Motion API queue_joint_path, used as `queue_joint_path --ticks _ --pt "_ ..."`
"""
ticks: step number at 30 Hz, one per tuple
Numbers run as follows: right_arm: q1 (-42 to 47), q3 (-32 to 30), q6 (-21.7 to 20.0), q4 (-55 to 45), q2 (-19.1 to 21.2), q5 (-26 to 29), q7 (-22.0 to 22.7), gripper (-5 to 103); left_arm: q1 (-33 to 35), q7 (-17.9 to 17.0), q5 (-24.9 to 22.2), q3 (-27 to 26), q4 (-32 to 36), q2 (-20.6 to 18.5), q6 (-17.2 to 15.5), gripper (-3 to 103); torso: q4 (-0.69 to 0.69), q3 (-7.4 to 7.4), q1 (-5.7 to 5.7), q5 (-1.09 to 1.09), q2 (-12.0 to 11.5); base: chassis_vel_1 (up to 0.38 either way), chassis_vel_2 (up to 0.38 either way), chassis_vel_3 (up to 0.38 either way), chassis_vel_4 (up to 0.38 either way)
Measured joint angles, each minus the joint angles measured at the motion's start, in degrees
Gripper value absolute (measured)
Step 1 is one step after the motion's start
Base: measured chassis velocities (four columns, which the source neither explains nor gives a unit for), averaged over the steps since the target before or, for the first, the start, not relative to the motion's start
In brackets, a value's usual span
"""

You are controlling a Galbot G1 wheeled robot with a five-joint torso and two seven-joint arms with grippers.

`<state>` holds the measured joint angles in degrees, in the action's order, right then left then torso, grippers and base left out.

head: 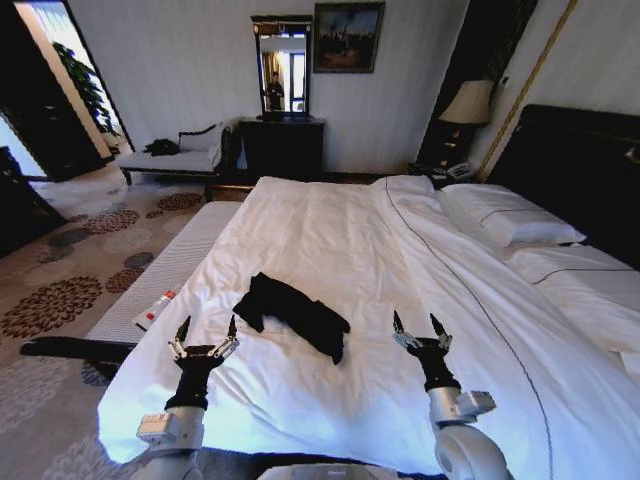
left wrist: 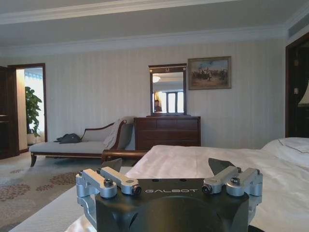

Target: Fold the clothes on the bed.

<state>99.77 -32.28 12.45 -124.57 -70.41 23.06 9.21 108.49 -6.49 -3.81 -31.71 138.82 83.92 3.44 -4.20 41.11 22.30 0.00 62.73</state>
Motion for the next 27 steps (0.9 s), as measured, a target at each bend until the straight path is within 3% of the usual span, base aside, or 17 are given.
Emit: queue_joint_path --ticks 14,19,23,26,27 --pt "-1.4 1.5 3.0 0.9 -0.5 1.0 0.1 100 -0.5 -0.8 0.5 0.0 -1.2 0.3 0.0 100 0.0 0.01 0.01 0.0 0.0 0.016 0.054 -0.015 -0.051" --pt "-2.2 1.3 3.9 2.0 -0.9 -2.5 0.8 100 -1.1 -1.0 0.2 -0.8 -2.0 0.1 -0.7 100 0.0 0.0 0.0 0.0 0.0 0.0 0.0 0.0 0.0" --pt "-3.3 1.2 5.3 2.8 -1.3 -6.3 2.2 100 -2.5 -1.8 -2.3 -2.3 -2.9 -0.5 -3.1 100 0.01 0.0 0.0 -0.01 0.0 0.0 0.0 0.0 0.0" --pt "-4.1 2.2 6.1 3.2 -1.4 -7.4 4.0 100 -7.6 -4.4 -13.8 -5.7 -4.7 -1.5 -11.9 100 0.0 0.0 0.0 0.0 0.0 0.0 0.0 0.0 0.0" --pt "-4.1 2.2 6.1 3.2 -1.4 -7.4 4.0 100 -7.6 -4.4 -13.8 -5.7 -4.7 -1.5 -11.9 100 0.0 0.0 0.0 0.0 0.0 0.0 0.0 0.0 0.0"
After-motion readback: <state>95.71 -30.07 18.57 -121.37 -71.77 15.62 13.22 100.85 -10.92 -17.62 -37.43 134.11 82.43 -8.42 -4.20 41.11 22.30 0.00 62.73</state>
